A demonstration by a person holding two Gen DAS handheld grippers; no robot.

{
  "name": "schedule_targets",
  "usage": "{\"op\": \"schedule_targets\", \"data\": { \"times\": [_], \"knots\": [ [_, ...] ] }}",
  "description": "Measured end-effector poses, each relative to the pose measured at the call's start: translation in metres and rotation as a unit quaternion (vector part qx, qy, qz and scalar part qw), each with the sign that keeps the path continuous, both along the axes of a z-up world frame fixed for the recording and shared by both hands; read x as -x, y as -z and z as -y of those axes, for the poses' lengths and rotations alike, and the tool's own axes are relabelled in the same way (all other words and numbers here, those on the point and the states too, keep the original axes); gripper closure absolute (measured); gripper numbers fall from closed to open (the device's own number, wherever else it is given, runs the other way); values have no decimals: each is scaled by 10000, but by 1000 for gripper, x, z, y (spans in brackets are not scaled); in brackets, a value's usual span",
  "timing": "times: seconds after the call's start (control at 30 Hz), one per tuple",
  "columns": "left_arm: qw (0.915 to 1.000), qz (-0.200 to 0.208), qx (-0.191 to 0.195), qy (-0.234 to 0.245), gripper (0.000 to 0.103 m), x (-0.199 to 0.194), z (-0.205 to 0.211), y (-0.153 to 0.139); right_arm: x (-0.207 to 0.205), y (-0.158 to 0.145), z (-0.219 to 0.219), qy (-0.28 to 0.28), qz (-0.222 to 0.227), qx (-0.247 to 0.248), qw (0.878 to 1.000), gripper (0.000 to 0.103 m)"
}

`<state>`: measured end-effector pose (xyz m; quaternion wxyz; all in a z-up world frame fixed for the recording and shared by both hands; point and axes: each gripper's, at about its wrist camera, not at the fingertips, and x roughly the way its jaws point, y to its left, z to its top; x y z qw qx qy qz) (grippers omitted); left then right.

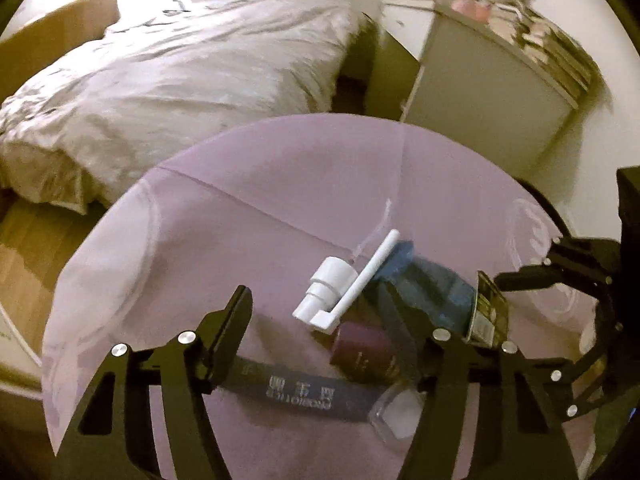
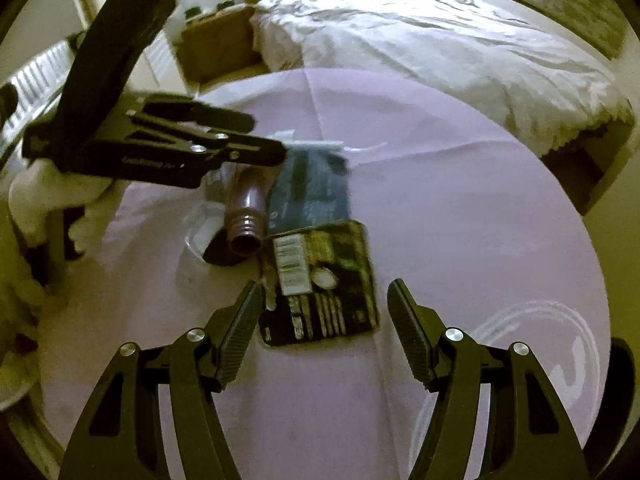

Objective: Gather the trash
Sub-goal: 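Grasp the white spray nozzle with the left tool while the right tool grasps the black battery card, then carry the spray nozzle and battery card over the black trash bin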

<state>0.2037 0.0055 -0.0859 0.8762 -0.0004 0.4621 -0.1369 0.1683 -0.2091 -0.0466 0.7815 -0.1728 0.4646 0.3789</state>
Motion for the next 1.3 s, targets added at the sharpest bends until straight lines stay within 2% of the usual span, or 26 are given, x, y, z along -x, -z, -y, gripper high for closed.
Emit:
{"op": "schedule_targets", "data": {
  "times": [0.13, 0.2, 0.3, 0.47, 0.67, 0.8, 0.9, 1.13, 1.3],
  "knots": [
    [9999, 23, -102, 136, 46, -4, 1, 4, 2, 3, -8, -178, 237, 156, 9994, 37],
    [9996, 74, -192, 169, 53, -3, 5, 4, 3, 2, -9, -216, 289, 155, 9992, 40],
    [9997, 129, -190, 125, 74, -3, 5, 3, 4, 2, -6, -178, 348, 160, 9991, 43],
    [9997, 203, 30, -101, 76, 1, 3, 1, 4, -4, 4, -15, 357, 22, 9994, 44],
    [9976, 619, 289, -103, 76, 20, 27, -38, 0, -37, 48, 488, 182, -692, 9962, 44],
    [9947, 919, 424, 197, 76, 37, 67, -72, -8, -59, 95, 1049, 110, -1173, 9875, 44],
    [9924, 1006, 496, 507, 76, 43, 104, -90, -11, -71, 132, 1392, 119, -1341, 9811, 44],
    [9861, 1096, 635, 1072, 76, 46, 188, -107, -12, -93, 218, 2072, 231, -1416, 9677, 44],
    [9810, 1108, 655, 1453, 76, 45, 241, -106, -9, -92, 266, 2437, 260, -1376, 9597, 44]
  ]
}}
